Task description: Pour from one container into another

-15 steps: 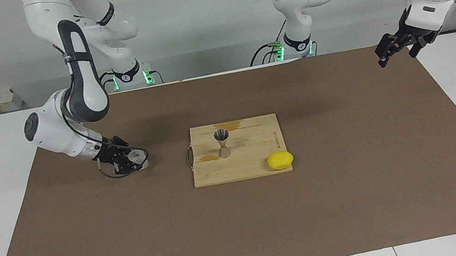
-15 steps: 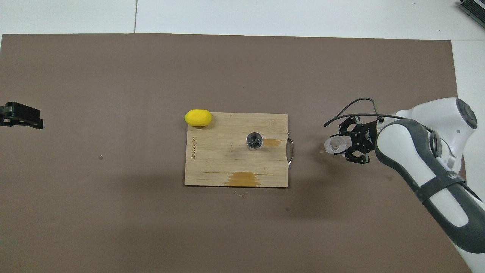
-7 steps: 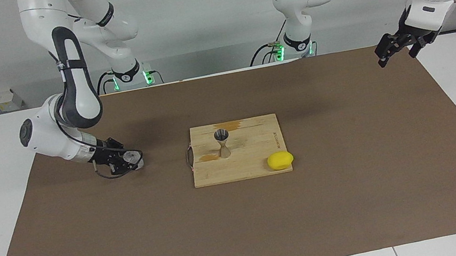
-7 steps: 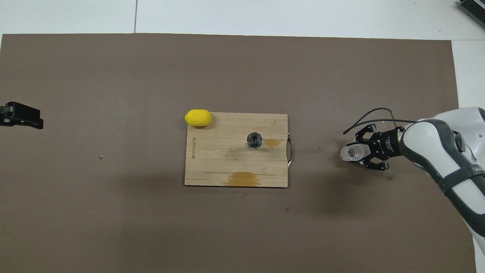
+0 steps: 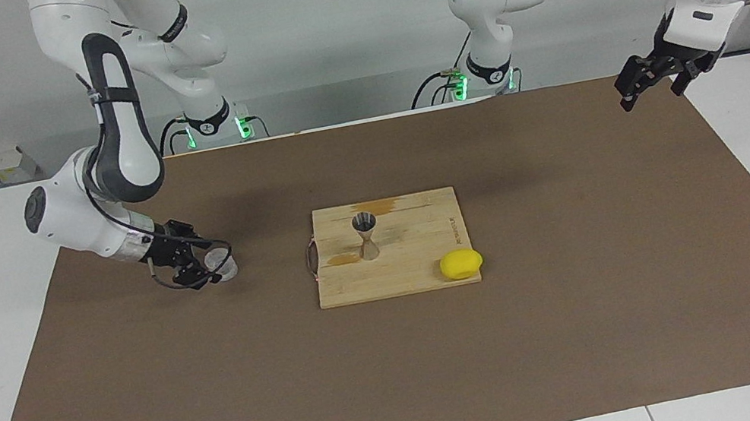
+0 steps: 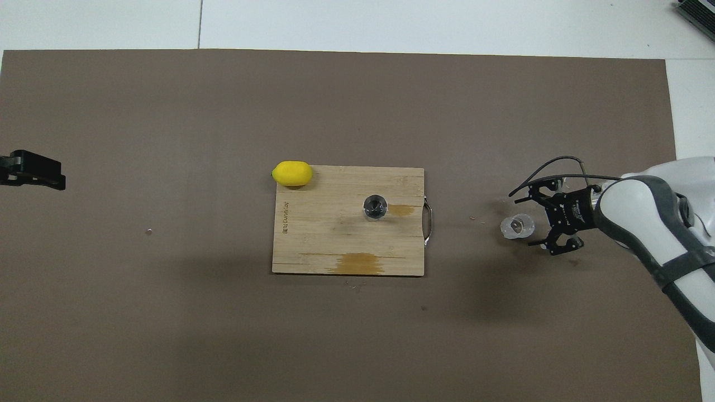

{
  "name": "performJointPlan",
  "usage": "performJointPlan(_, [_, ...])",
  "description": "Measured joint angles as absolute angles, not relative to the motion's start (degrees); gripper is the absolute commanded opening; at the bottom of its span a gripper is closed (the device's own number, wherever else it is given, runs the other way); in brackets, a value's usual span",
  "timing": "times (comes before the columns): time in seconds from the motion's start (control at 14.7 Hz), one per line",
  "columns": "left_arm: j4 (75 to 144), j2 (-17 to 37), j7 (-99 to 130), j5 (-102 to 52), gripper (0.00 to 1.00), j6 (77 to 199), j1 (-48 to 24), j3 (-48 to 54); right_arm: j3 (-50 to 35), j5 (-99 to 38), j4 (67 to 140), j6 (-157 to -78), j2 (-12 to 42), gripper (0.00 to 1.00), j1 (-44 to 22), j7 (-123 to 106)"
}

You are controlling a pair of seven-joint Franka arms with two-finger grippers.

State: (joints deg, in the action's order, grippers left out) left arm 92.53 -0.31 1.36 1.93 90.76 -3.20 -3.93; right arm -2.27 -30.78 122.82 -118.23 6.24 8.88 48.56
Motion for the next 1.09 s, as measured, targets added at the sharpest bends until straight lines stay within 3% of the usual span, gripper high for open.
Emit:
performJointPlan(0.34, [92.53,-0.31,1.36,1.93,1.00,90.76,-3.19,-3.89,-2.72,-18.26,122.76,-117.24,-0.66,0.99,7.03,45.74])
performJointPlan(0.61, [92.53,-0.31,1.36,1.93,1.00,90.76,-3.19,-3.89,-3.13,-10.39,121.93,-116.28,-2.08,0.99,1.48,36.74])
performJointPlan(1.09, [92.53,-0.31,1.36,1.93,1.00,90.76,-3.19,-3.88,-3.15,-1.63,105.31,-104.64,-2.14,1.00,-1.14,19.60])
